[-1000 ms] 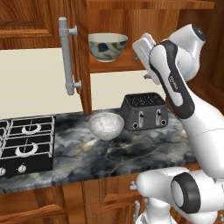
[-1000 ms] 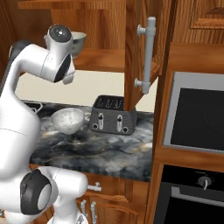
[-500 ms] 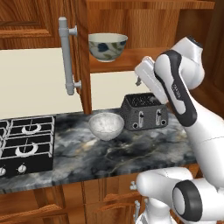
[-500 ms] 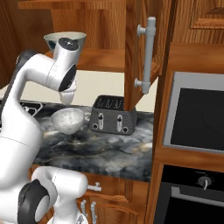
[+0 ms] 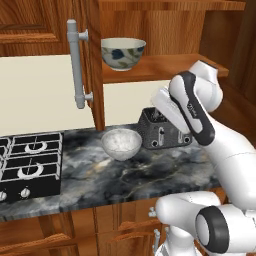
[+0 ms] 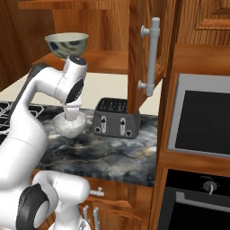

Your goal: Open the cabinet. Pick the bowls from the counter and place them in the cabinet. Then close the cabinet.

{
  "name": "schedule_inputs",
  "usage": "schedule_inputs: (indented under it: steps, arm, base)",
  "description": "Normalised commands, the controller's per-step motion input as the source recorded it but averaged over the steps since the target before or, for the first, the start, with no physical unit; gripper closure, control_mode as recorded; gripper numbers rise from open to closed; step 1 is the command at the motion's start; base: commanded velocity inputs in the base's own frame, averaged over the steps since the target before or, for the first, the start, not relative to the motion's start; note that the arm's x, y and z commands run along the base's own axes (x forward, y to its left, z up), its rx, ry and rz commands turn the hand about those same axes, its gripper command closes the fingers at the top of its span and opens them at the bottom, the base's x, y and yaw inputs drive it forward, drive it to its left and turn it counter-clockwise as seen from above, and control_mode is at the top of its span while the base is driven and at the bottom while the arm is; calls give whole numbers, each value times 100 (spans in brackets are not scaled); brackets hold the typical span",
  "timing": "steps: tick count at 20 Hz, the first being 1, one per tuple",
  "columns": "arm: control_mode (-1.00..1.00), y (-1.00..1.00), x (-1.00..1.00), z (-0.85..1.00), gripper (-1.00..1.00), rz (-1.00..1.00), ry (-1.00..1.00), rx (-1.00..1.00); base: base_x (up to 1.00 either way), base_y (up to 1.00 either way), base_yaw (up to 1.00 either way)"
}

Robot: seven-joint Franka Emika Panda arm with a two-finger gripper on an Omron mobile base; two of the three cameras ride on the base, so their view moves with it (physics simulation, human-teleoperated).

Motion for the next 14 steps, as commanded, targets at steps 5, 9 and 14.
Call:
schedule_inputs:
  steps: [5, 9, 14]
  arm:
    - [-100, -9, 0, -51, -100, 0, 12, 0]
    - [-100, -7, 0, -39, -100, 0, 13, 0]
    - [-100, 0, 0, -38, -100, 0, 9, 0]
  base:
    - [0, 0, 0]
    - [0, 0, 0]
    - [0, 0, 0]
